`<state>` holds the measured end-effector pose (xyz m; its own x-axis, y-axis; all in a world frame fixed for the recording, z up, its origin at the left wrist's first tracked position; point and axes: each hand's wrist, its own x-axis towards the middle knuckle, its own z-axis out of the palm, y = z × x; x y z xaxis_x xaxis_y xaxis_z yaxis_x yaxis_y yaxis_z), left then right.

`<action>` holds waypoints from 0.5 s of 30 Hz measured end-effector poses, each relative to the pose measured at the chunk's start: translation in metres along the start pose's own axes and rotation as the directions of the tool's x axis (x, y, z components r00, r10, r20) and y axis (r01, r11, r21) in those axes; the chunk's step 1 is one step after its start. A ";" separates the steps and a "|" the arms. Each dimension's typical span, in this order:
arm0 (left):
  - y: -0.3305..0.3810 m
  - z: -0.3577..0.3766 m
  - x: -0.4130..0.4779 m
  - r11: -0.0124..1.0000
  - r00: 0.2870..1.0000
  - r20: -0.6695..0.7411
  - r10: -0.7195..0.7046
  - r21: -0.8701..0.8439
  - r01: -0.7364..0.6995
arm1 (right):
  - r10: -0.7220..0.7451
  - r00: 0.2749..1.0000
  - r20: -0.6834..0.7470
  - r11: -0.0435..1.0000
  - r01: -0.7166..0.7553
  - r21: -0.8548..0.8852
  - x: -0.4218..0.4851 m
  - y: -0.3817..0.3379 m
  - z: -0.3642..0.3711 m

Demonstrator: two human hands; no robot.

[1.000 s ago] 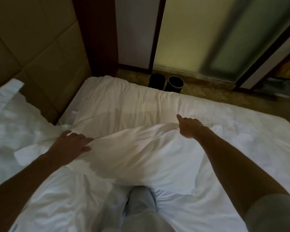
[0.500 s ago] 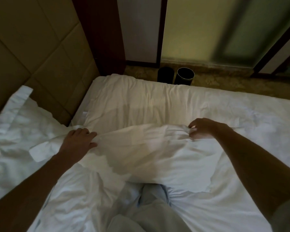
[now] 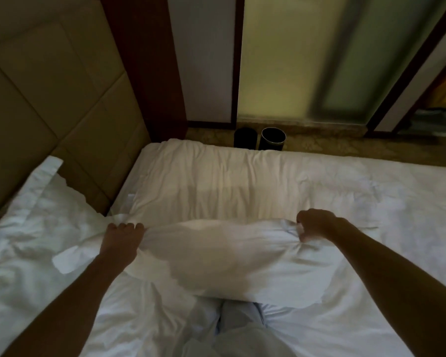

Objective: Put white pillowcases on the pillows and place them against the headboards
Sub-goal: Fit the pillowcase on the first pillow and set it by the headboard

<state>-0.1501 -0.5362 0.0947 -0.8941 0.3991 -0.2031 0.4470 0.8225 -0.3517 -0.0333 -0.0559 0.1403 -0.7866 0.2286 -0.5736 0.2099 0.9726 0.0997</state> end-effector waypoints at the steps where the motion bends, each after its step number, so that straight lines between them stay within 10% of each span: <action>1: -0.002 0.003 -0.007 0.999 0.999 -0.034 0.035 -0.012 -0.036 | -0.014 1.000 -0.023 0.999 0.013 -0.045 -0.008 -0.003 0.000; 8: -0.052 -0.032 -0.022 0.997 0.973 -0.218 0.081 0.004 -0.082 | -0.120 0.953 -0.279 0.972 0.056 -0.228 -0.042 -0.013 -0.038; 15: -0.089 -0.103 -0.047 0.992 0.992 -0.006 -0.127 0.013 0.127 | -0.155 0.844 -0.514 0.975 0.047 -0.215 -0.057 -0.027 -0.102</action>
<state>-0.1509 -0.5867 0.2295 -0.9437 0.2941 -0.1515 0.3303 0.8610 -0.3867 -0.0535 -0.0909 0.2533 -0.9947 0.0641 -0.0810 0.0424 0.9685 0.2453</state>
